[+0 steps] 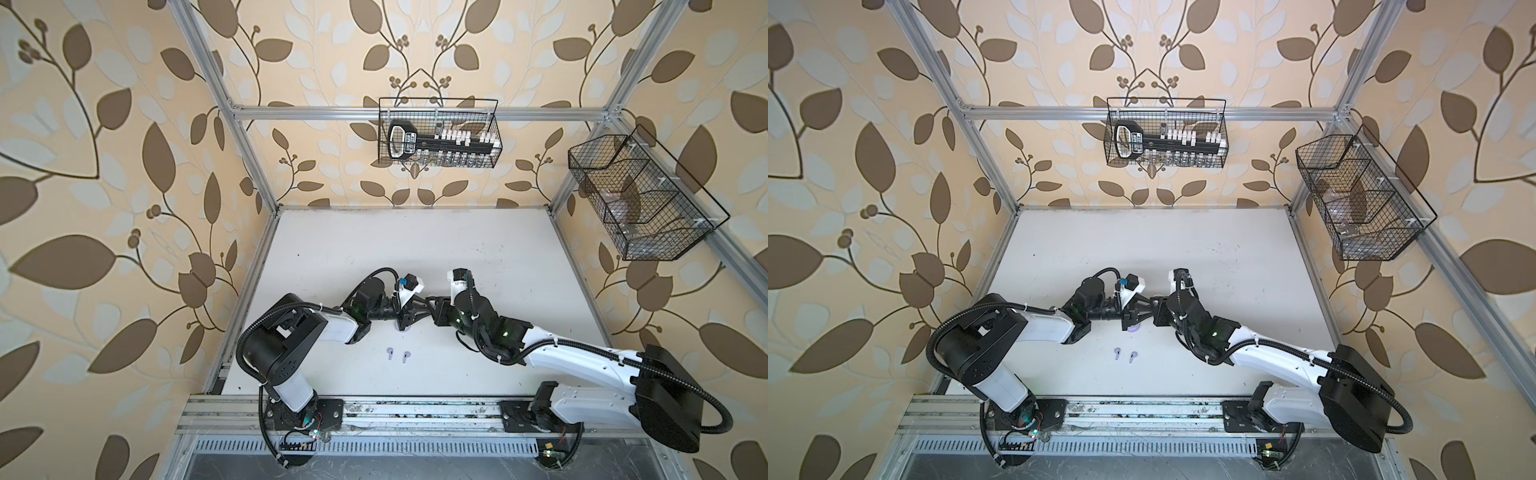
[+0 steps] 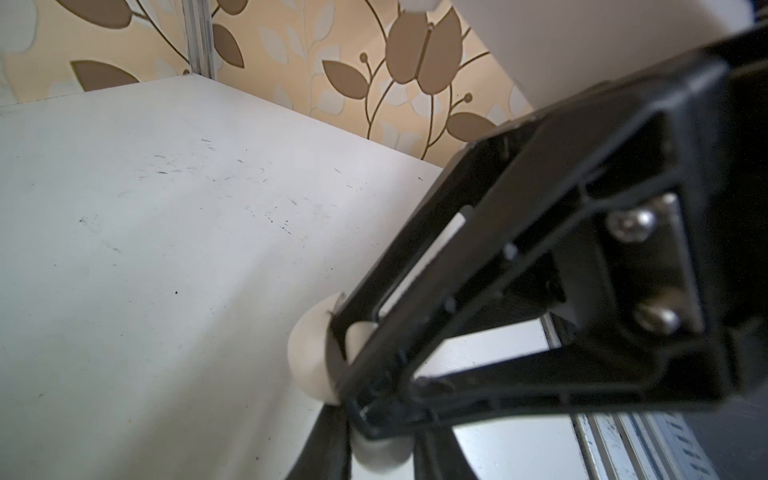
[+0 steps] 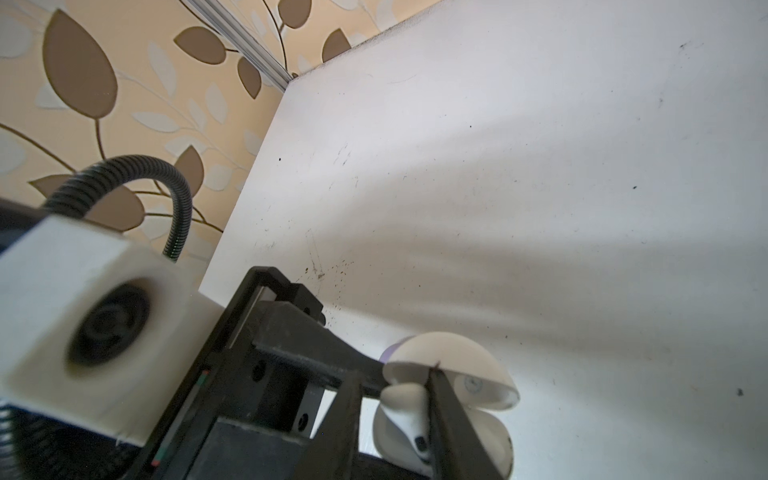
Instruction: Insert the wireless bluetooth earbuds into the charging case
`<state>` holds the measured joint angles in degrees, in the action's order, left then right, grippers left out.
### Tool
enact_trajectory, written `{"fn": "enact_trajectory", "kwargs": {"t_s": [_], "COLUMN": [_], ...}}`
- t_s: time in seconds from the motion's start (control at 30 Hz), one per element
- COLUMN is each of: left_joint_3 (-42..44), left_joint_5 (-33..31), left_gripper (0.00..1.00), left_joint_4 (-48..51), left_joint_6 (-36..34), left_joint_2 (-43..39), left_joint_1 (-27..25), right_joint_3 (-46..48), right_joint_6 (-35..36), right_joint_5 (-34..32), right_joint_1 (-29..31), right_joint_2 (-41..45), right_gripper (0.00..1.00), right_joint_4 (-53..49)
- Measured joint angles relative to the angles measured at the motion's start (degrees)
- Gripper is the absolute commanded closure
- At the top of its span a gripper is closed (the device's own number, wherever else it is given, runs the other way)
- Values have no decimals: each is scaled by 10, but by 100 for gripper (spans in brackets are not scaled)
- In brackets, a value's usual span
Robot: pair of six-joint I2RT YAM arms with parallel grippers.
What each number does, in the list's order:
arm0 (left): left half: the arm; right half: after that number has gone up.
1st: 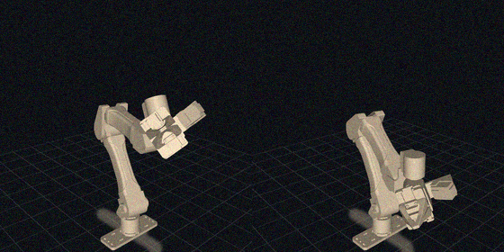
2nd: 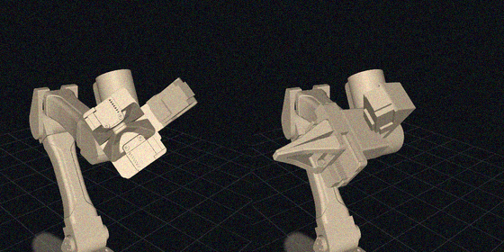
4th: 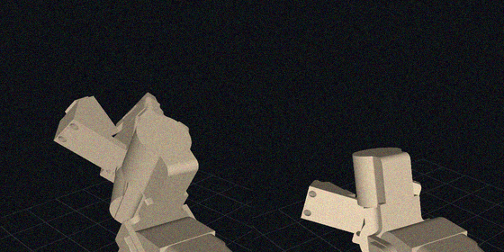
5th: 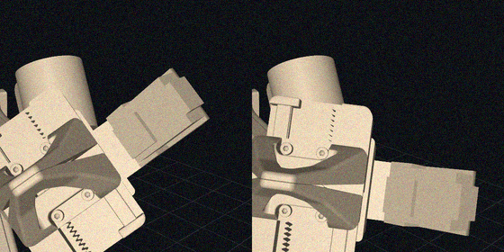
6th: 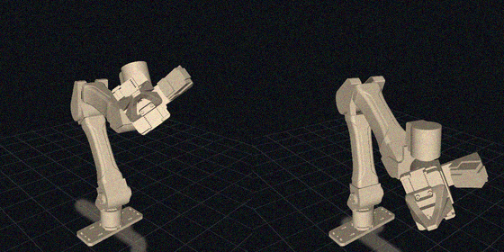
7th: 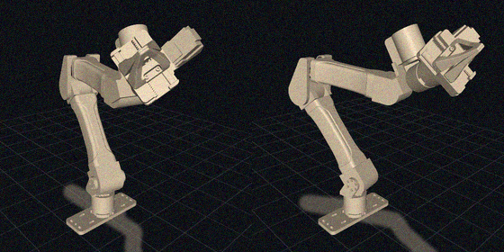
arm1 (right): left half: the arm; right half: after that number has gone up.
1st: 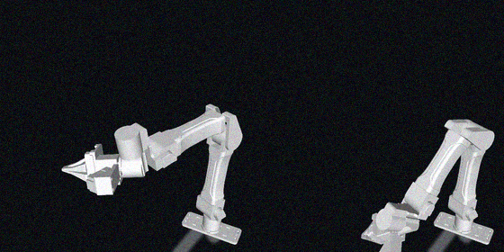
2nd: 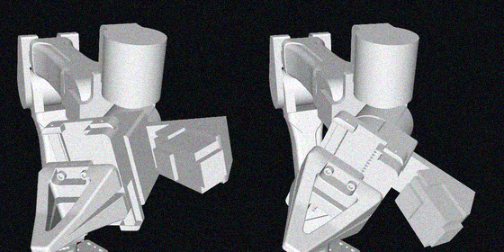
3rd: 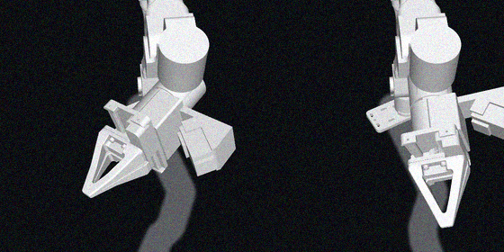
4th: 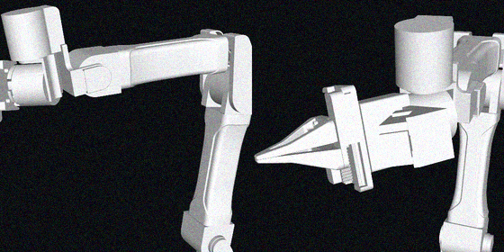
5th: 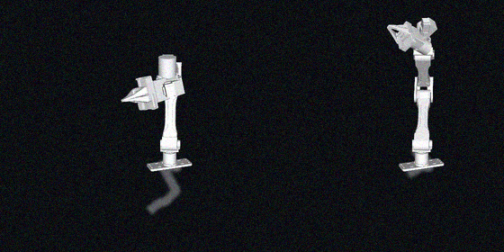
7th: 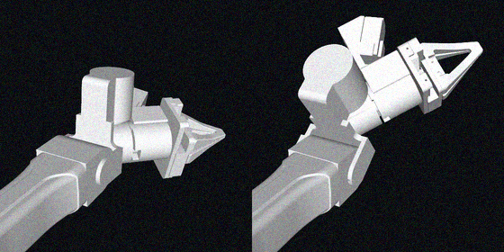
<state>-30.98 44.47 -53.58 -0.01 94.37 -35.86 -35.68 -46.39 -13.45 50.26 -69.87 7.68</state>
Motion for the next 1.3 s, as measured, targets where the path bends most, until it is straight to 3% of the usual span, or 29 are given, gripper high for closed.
{"fn": "enact_trajectory", "kwargs": {"t_s": [1.3], "left_joint_3": [-20], "left_joint_5": [27], "left_gripper": [100], "left_joint_4": [22], "left_joint_6": [-21], "left_joint_2": [0], "left_joint_1": [3], "right_joint_3": [1], "right_joint_6": [13], "right_joint_5": [88], "right_joint_1": [-51], "right_joint_2": [31], "right_gripper": [73], "right_joint_4": [-19]}}
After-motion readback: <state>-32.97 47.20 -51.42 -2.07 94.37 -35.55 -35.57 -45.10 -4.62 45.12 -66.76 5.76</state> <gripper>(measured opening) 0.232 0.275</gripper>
